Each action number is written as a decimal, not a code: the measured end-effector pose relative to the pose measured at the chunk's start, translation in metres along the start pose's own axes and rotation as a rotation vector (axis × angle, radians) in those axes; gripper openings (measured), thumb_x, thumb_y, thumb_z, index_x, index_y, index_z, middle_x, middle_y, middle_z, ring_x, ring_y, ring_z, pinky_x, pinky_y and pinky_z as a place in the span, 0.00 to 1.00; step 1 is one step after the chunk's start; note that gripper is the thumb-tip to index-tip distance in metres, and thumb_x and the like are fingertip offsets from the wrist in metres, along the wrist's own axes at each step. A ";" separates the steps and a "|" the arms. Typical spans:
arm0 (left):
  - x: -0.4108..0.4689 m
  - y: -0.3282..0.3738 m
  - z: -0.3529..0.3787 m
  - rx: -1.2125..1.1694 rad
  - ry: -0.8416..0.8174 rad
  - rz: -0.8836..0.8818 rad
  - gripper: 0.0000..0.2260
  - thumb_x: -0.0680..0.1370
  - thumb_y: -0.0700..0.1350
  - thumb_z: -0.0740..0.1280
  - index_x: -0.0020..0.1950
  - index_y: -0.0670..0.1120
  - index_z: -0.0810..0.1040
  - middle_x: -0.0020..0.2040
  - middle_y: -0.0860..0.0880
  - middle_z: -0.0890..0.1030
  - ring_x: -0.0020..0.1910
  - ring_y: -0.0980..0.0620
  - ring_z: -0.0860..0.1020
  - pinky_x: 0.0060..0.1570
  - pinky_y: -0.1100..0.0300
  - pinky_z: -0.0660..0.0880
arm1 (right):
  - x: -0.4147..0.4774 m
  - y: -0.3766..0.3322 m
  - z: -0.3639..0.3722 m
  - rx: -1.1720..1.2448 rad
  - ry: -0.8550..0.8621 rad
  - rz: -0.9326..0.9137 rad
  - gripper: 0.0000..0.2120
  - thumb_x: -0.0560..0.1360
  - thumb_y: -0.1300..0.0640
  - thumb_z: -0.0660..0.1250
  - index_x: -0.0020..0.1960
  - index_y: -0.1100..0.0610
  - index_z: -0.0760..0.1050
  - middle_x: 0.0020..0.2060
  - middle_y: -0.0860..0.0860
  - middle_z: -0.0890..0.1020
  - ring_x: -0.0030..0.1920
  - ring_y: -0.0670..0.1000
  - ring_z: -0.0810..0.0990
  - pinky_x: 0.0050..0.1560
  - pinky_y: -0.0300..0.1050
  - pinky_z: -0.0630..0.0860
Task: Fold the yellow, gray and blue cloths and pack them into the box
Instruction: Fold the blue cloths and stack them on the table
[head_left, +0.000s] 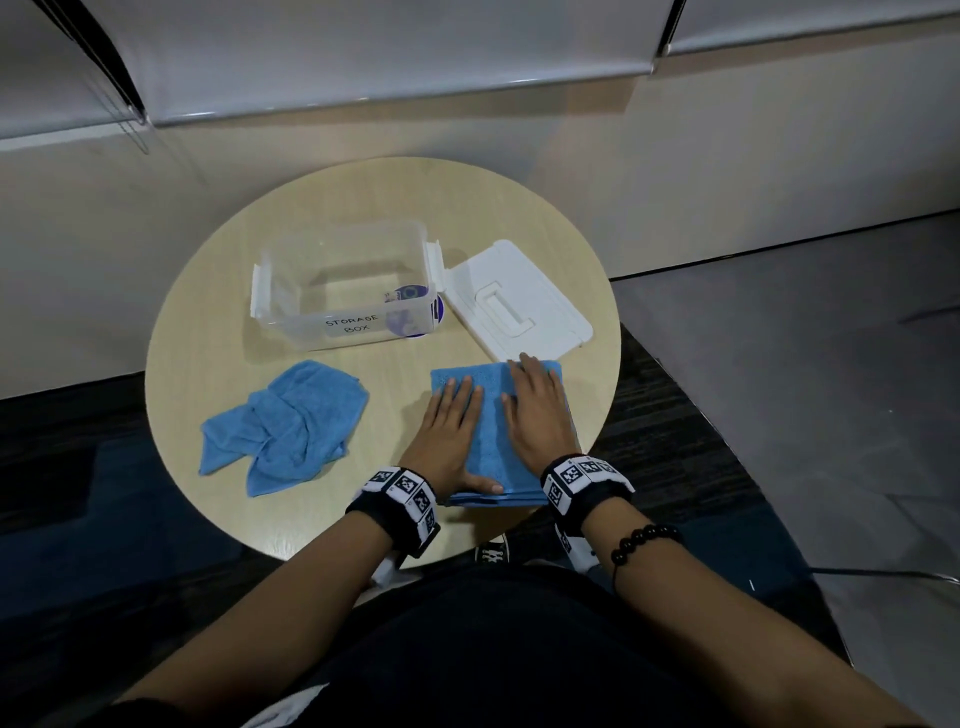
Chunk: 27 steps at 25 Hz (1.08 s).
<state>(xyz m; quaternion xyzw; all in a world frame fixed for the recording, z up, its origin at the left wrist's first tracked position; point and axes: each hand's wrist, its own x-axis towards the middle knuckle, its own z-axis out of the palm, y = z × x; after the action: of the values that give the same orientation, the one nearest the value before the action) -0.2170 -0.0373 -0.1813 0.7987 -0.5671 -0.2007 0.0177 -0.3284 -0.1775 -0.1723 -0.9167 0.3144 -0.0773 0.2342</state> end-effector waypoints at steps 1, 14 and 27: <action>0.002 0.000 0.001 0.002 -0.009 -0.015 0.64 0.64 0.78 0.64 0.80 0.43 0.32 0.78 0.45 0.28 0.77 0.44 0.28 0.74 0.52 0.27 | -0.001 0.002 0.007 -0.009 -0.073 0.002 0.25 0.86 0.53 0.53 0.80 0.61 0.57 0.80 0.57 0.58 0.81 0.56 0.53 0.81 0.53 0.47; 0.025 0.004 0.020 -0.018 -0.067 -0.048 0.65 0.63 0.80 0.62 0.80 0.41 0.33 0.80 0.42 0.32 0.79 0.42 0.31 0.78 0.43 0.37 | 0.009 0.033 0.034 -0.088 -0.130 -0.011 0.27 0.86 0.51 0.48 0.82 0.61 0.51 0.81 0.56 0.54 0.82 0.54 0.49 0.81 0.50 0.42; 0.000 -0.036 -0.043 -0.959 0.386 -0.310 0.08 0.84 0.44 0.62 0.59 0.47 0.80 0.52 0.49 0.84 0.52 0.57 0.82 0.55 0.62 0.76 | 0.047 -0.042 0.009 0.346 0.100 0.087 0.13 0.80 0.65 0.60 0.60 0.60 0.79 0.59 0.55 0.81 0.61 0.55 0.77 0.67 0.51 0.69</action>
<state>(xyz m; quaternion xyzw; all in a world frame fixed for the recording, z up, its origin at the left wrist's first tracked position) -0.1706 -0.0329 -0.1511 0.7977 -0.2737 -0.2869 0.4543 -0.2655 -0.1739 -0.1604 -0.8432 0.3468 -0.1657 0.3757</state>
